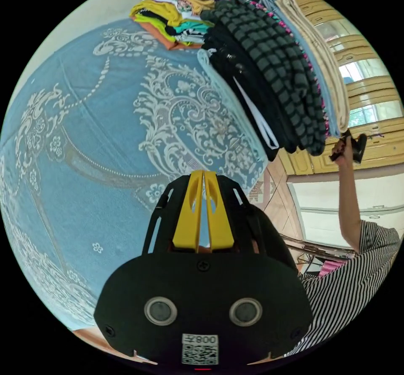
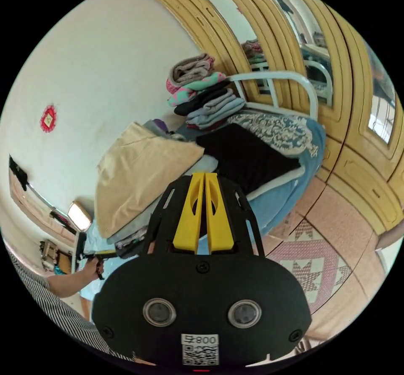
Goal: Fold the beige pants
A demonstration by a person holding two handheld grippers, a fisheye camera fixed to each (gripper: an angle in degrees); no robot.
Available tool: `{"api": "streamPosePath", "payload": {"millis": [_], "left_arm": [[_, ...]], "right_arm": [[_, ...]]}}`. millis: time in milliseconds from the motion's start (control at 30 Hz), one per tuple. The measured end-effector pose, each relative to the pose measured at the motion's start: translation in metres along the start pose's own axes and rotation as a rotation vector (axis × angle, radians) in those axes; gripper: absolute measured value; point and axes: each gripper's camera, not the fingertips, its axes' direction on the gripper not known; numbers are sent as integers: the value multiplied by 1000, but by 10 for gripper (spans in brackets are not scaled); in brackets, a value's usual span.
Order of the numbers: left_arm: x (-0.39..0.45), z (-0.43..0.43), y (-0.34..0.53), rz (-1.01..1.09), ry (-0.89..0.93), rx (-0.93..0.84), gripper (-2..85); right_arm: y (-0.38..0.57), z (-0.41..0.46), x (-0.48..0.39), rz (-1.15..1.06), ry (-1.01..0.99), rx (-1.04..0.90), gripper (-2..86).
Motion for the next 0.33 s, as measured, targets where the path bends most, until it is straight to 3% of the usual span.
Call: {"api": "streamPosePath", "payload": {"millis": [133,333], "left_arm": [[13,50,8,5,-96,-132,2],[39,72,32,89,-241,-77,2]], "right_arm": [[-81,31,-1,-108,88,-9,46],[-189,133,-17,-260,174,-213,76]]}}
